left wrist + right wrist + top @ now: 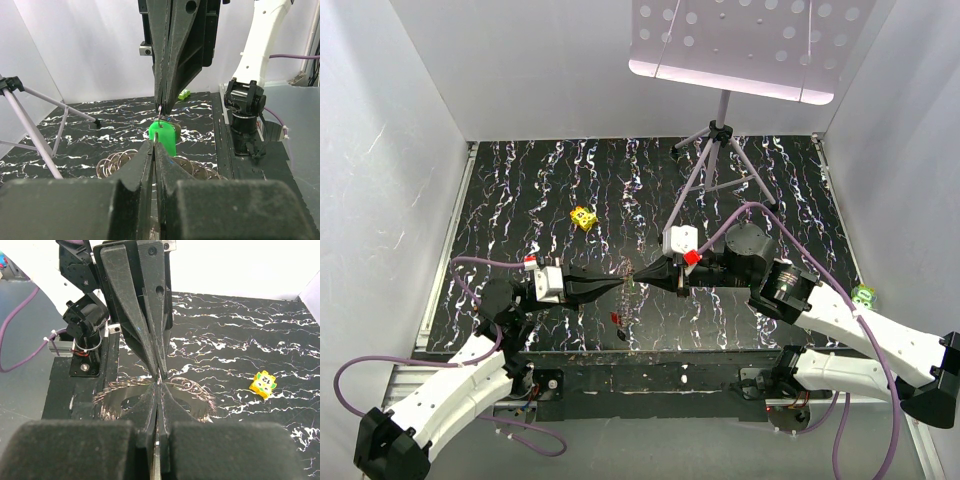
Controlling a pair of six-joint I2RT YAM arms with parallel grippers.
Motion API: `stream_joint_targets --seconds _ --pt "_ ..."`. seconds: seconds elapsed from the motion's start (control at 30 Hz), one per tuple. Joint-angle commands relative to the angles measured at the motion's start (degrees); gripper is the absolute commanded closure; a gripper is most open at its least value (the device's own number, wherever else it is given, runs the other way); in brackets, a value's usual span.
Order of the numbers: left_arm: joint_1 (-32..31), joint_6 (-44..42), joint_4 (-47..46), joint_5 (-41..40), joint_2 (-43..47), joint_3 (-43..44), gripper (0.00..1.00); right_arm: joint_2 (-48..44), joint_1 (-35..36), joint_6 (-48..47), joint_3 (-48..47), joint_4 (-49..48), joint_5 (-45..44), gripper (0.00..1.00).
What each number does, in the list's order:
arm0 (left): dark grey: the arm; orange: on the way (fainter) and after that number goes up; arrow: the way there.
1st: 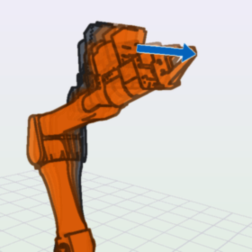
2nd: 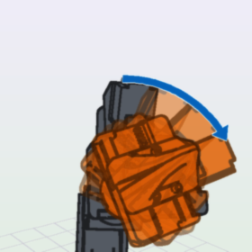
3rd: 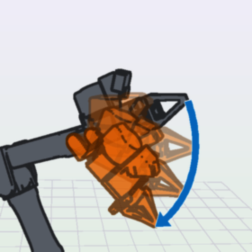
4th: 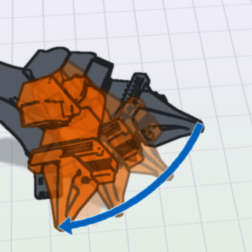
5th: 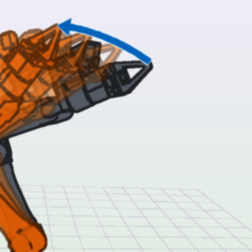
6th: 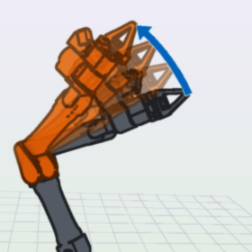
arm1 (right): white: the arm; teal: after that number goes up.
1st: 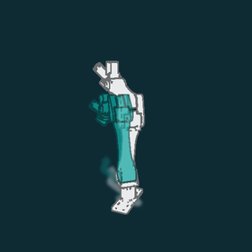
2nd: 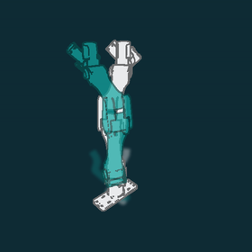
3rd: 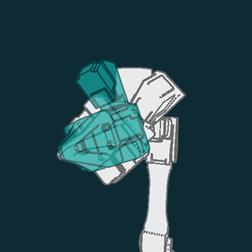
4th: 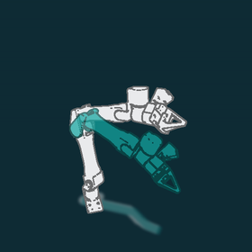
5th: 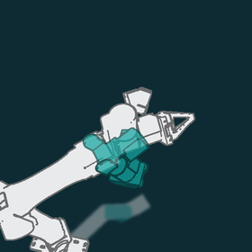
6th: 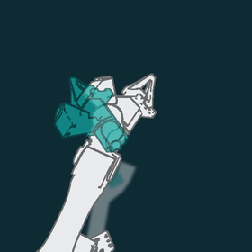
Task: Put the keys on the keyring
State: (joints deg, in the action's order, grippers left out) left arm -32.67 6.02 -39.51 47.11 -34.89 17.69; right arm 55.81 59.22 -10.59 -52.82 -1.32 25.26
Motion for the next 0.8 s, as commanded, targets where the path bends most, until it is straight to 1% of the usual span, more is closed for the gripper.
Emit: stream_joint_targets --seconds 0.0,0.77 --pt "0.5 1.6 -4.8 -1.1 -0.1 -0.1 1.00 -0.6 -0.2 -0.5 -0.3 -2.5 0.4 0.99" --pt "0.8 5.3 -9.5 -0.3 -1.6 -0.7 1.00 0.4 -0.1 -0.5 -0.5 -4.3 -0.6 0.99"
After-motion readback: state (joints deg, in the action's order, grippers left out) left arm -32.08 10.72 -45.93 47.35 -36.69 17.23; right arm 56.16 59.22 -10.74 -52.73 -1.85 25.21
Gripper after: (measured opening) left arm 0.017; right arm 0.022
